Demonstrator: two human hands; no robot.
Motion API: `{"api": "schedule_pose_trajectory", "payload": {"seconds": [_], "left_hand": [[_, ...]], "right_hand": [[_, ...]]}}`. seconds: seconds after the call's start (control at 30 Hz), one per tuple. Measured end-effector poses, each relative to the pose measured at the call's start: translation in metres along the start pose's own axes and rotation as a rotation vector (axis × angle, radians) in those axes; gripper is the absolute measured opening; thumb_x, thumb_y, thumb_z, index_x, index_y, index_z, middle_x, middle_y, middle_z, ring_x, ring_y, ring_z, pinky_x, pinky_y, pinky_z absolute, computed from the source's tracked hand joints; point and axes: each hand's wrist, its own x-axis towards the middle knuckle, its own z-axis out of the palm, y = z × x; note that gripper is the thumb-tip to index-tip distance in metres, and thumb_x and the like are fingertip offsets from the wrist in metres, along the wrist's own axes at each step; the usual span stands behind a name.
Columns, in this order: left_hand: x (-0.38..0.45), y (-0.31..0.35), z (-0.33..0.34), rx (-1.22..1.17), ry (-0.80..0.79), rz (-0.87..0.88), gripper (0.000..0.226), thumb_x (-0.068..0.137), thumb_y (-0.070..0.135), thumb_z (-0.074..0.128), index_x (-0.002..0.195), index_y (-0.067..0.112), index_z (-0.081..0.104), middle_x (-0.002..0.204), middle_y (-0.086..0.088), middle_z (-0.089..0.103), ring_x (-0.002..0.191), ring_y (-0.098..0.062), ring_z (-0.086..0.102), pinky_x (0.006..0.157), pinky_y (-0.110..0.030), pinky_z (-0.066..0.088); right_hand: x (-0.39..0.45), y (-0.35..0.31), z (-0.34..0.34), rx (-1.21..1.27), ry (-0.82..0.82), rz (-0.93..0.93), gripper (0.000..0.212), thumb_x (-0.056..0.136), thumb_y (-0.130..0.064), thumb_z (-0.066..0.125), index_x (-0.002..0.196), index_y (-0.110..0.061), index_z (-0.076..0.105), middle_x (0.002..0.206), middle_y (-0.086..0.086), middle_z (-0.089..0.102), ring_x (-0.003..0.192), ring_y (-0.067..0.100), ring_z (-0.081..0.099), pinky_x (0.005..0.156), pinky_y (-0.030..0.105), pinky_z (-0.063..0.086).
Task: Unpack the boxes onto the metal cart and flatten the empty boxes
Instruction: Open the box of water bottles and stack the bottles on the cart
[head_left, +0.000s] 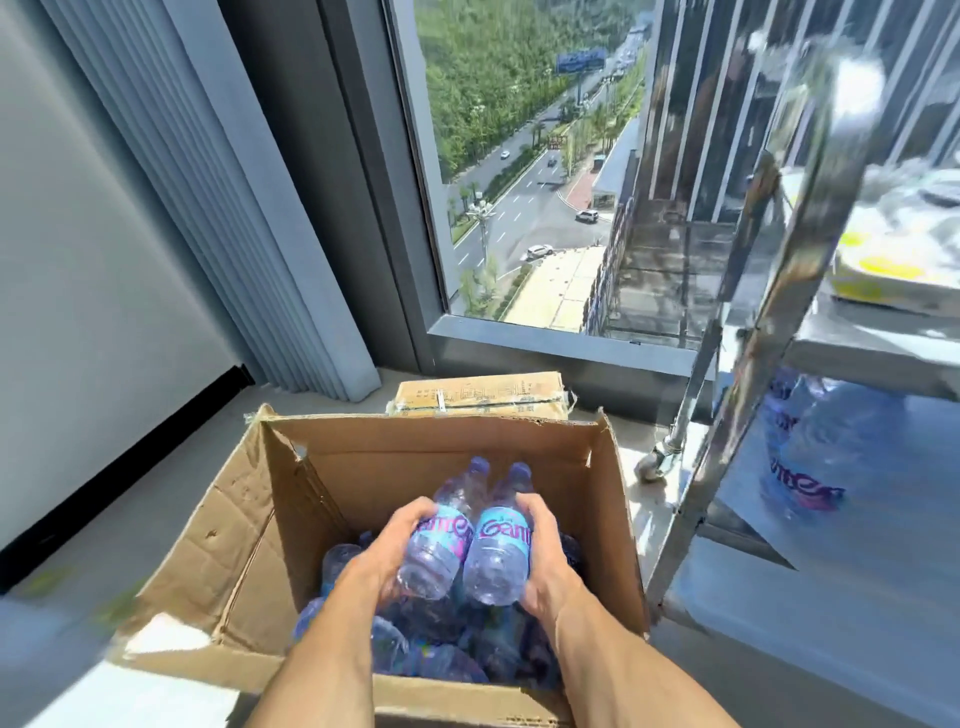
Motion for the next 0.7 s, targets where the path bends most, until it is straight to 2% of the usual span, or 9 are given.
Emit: {"api": "schedule_pose_trajectory", "payload": {"seconds": [0.03,0.1,0.17,0.23,0.37,0.43,0.53,0.6,0.7], "left_hand": [[-0.011,0.002,0.004,-0.042,-0.037,0.013,0.034,0.068,0.04,0.067,0.076,0.006,0.07,0.075,-0.013,0.064,0.056,-0.026,0.061,0.055,-0.029,0.048],[-0.038,0.003,0.016,-0.131,-0.137,0.039,0.045,0.081,0.042,0.063,0.093,0.001,0.075,0.098,-0.02,0.069,0.077,-0.034,0.069,0.066,-0.036,0.056],[-0.066,0.002,0.027,-0.183,-0.177,0.073,0.051,0.083,0.041,0.066,0.107,-0.004,0.072,0.117,-0.026,0.065,0.097,-0.037,0.068,0.083,-0.045,0.056],[-0.093,0.003,0.036,-0.183,-0.188,0.119,0.055,0.078,0.038,0.071,0.113,-0.005,0.069,0.125,-0.027,0.061,0.102,-0.038,0.067,0.092,-0.046,0.052],[-0.139,0.006,0.06,-0.181,-0.185,0.219,0.066,0.072,0.026,0.077,0.128,-0.003,0.055,0.123,-0.028,0.062,0.101,-0.04,0.067,0.08,-0.046,0.056],[-0.158,0.004,0.079,-0.17,-0.22,0.24,0.068,0.068,0.02,0.079,0.126,-0.002,0.054,0.122,-0.028,0.062,0.101,-0.04,0.067,0.078,-0.047,0.056],[-0.172,-0.005,0.114,-0.166,-0.267,0.244,0.055,0.076,0.02,0.068,0.124,-0.003,0.052,0.115,-0.028,0.065,0.093,-0.04,0.069,0.073,-0.047,0.057],[-0.174,-0.011,0.139,-0.095,-0.232,0.275,0.051,0.078,0.026,0.06,0.12,-0.002,0.055,0.104,-0.025,0.068,0.082,-0.037,0.07,0.069,-0.043,0.058],[-0.172,-0.027,0.175,-0.021,-0.208,0.31,0.049,0.077,0.03,0.058,0.115,-0.001,0.057,0.097,-0.023,0.069,0.078,-0.034,0.068,0.072,-0.041,0.058]], "right_hand": [[-0.01,-0.002,0.007,-0.029,-0.026,-0.018,0.045,0.076,-0.034,0.06,0.096,0.006,0.066,0.094,0.025,0.067,0.081,0.036,0.067,0.083,0.046,0.056],[-0.035,-0.005,0.02,-0.082,-0.053,-0.032,0.06,0.082,-0.036,0.06,0.124,0.007,0.057,0.125,0.031,0.057,0.109,0.041,0.058,0.104,0.052,0.043],[-0.065,-0.005,0.033,-0.114,-0.055,-0.06,0.07,0.083,-0.037,0.064,0.136,0.006,0.048,0.14,0.03,0.046,0.118,0.041,0.052,0.109,0.056,0.036],[-0.091,-0.01,0.041,-0.147,-0.073,-0.09,0.075,0.078,-0.036,0.07,0.136,0.006,0.048,0.14,0.031,0.045,0.116,0.041,0.054,0.108,0.058,0.037],[-0.142,-0.024,0.048,-0.279,-0.115,-0.169,0.08,0.065,-0.035,0.084,0.129,0.004,0.055,0.131,0.031,0.054,0.121,0.045,0.054,0.104,0.059,0.041],[-0.169,-0.033,0.045,-0.323,-0.11,-0.227,0.077,0.061,-0.033,0.086,0.122,0.005,0.059,0.123,0.031,0.06,0.114,0.046,0.059,0.1,0.061,0.044],[-0.2,-0.051,0.03,-0.322,-0.054,-0.334,0.074,0.05,-0.03,0.088,0.11,0.006,0.064,0.11,0.031,0.065,0.093,0.041,0.065,0.094,0.062,0.047],[-0.219,-0.065,0.013,-0.326,-0.021,-0.382,0.07,0.056,-0.027,0.086,0.112,0.007,0.064,0.105,0.031,0.066,0.086,0.038,0.065,0.09,0.059,0.051],[-0.244,-0.088,-0.015,-0.332,-0.03,-0.385,0.062,0.071,-0.024,0.079,0.119,0.01,0.06,0.111,0.031,0.063,0.098,0.042,0.063,0.097,0.06,0.046]]}}
